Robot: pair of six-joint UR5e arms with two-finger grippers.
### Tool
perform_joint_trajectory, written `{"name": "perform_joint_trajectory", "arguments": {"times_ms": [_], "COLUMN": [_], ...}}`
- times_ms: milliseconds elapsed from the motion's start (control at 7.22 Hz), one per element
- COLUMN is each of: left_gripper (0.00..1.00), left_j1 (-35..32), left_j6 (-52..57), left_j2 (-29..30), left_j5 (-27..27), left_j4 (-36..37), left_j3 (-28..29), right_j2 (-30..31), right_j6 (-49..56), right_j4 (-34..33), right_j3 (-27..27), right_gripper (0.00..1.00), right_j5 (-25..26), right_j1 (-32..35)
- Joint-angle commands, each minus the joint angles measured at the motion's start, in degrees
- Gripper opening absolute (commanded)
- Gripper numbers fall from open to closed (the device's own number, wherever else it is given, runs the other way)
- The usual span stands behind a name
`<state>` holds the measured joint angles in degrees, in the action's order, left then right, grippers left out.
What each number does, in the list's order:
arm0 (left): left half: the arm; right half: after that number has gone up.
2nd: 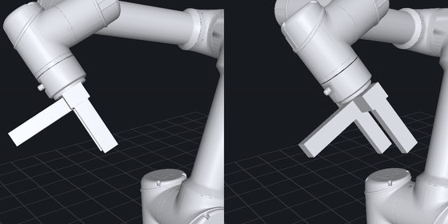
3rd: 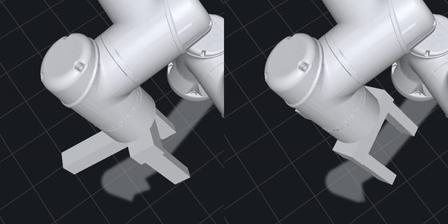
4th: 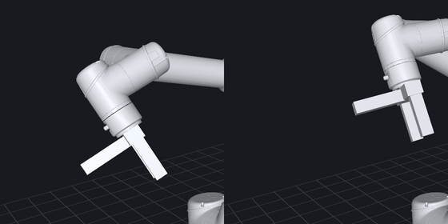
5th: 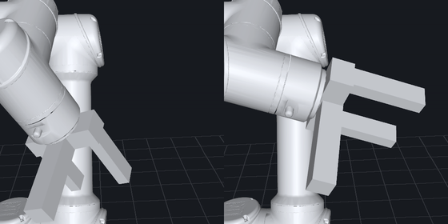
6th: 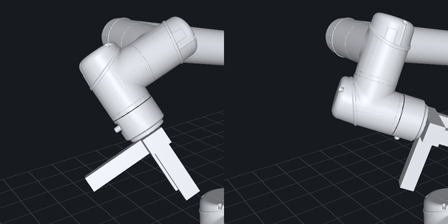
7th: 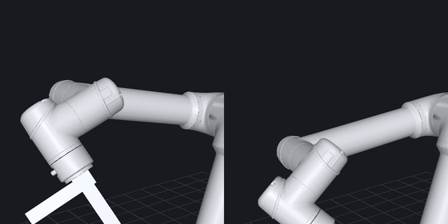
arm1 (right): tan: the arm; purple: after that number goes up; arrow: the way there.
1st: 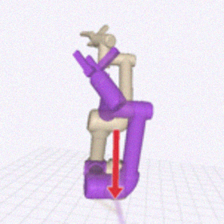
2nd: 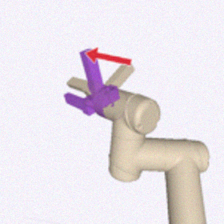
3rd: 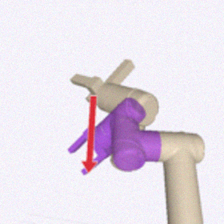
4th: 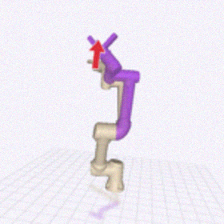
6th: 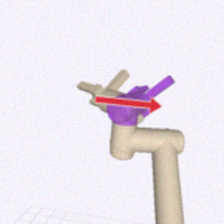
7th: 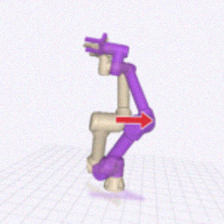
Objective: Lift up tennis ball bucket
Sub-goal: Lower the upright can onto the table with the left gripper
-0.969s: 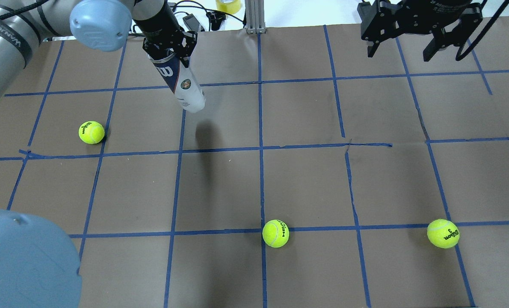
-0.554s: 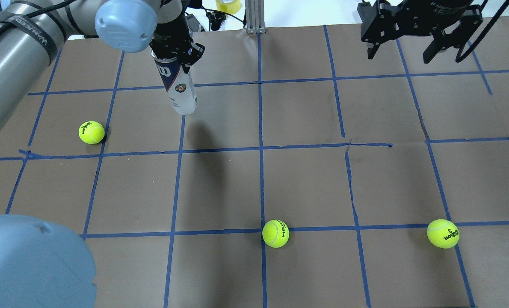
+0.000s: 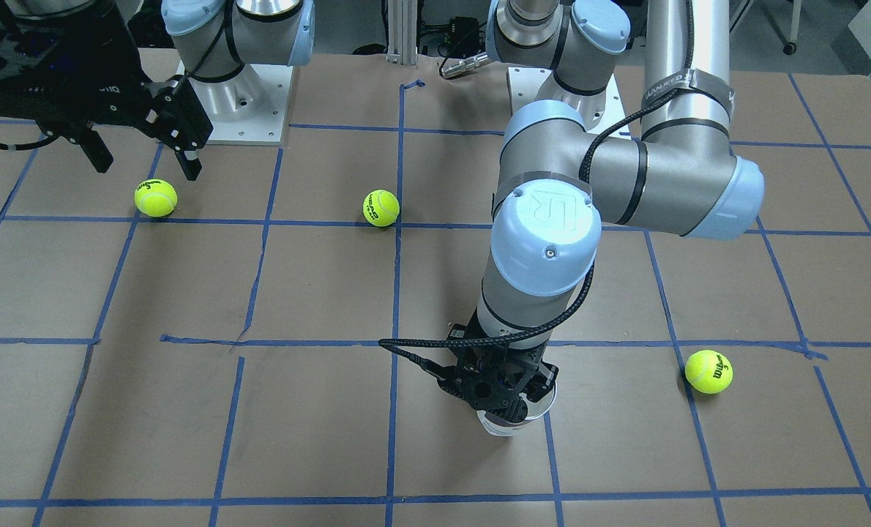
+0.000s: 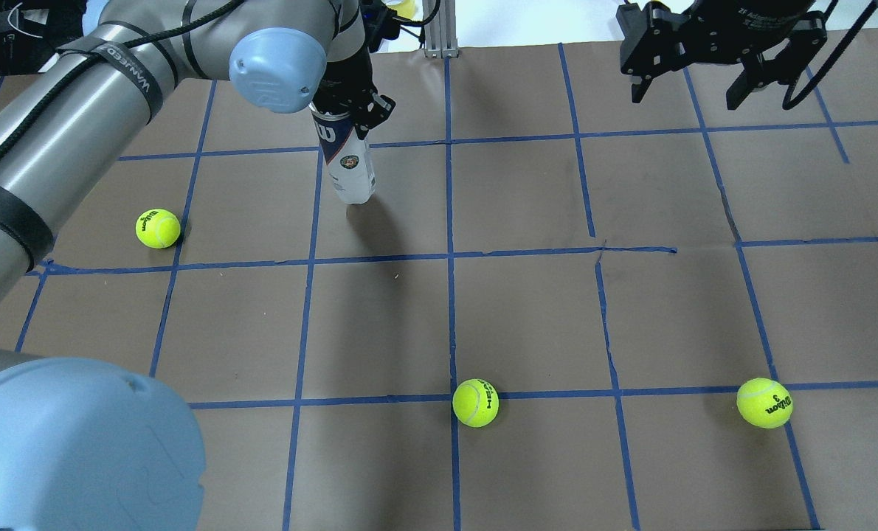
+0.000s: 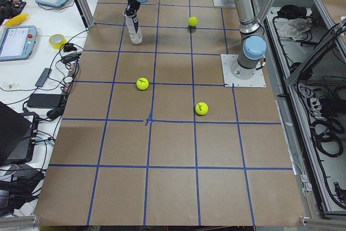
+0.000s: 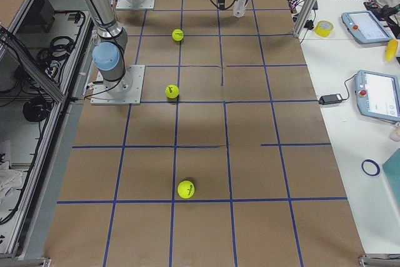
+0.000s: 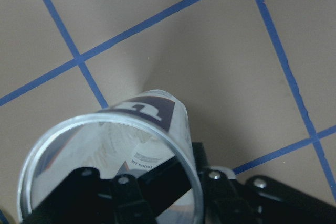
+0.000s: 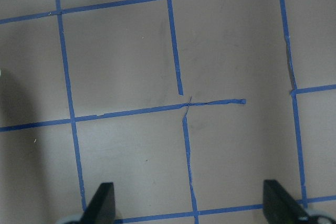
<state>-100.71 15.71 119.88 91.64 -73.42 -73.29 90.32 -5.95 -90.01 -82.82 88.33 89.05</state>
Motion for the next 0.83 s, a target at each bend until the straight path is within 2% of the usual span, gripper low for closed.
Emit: {"name": "perform_joint_trajectory", "arguments": {"times_ms": [0,415,554,692], "left_gripper": [0.00,0.00,0.31,0.90], "left_j1": [0.0,-0.7,-1.0,-1.0], "left_j6": [-0.3,-0.8,-1.4,-1.7], "left_j2": [0.4,1.6,1.4,1.3], "left_j5": [-0.2,-0.4,-0.3,-0.3], "left_j4": [0.2,5.0,4.4,4.3], "left_j3": [-0.4,-1.7,-1.8,-1.8], "right_j2": [0.0,0.0,0.1,0.1], "right_j6": [0.2,0.2,0.2,0.2], "right_j4": [-0.1,-0.1,-0.1,-0.1], "right_j3": [-0.4,-0.9,-1.0,-1.0], "right_gripper": [1.00,1.00,1.00,1.00], "right_j5": [0.0,0.0,-0.1,0.0], "right_j1": [0.1,0.0,0.0,0.0]}}
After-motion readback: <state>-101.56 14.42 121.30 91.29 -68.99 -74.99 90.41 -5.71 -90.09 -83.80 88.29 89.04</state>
